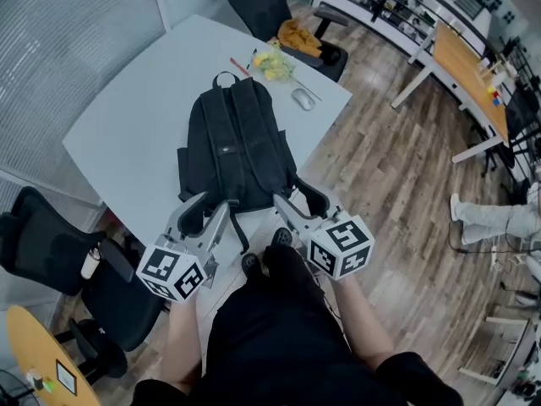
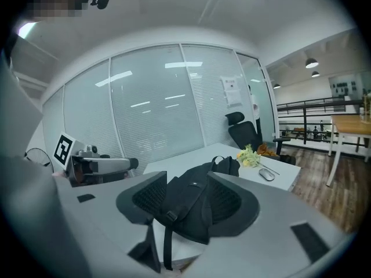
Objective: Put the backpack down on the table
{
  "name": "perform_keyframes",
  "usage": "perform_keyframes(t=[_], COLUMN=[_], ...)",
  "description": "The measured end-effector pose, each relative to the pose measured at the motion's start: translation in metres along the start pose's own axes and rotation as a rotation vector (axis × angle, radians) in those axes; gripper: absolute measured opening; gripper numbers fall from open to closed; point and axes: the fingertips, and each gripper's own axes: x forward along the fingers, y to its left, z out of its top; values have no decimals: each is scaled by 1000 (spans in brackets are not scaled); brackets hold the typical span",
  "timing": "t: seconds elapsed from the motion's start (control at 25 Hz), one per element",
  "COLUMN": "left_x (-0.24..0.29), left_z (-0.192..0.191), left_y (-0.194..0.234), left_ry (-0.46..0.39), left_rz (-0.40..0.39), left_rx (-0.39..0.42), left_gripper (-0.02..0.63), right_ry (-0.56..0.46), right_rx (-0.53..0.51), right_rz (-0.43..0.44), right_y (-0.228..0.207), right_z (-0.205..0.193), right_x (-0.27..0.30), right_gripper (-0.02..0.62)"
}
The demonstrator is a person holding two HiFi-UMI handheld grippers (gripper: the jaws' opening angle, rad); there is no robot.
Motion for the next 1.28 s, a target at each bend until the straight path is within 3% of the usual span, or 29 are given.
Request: perform_keyframes(t=[0.32,0.84,1.28], left_x=[-3,4,4], left_z=[9,1,2], left_y=[-23,-26,-26], left_ry=[-32,18,16], left_rz=[-19,-22,-19], left_rx=[71,103,104], left_gripper=[82,11,3], right_ry=[-121,-130,-77], right_rx=[2,-16,-66], right_rz=[58,38,45], right_y=[19,13,19], right_z=[11,10,3], right_x=[-23,-31,-27], right_gripper=[163,18,8])
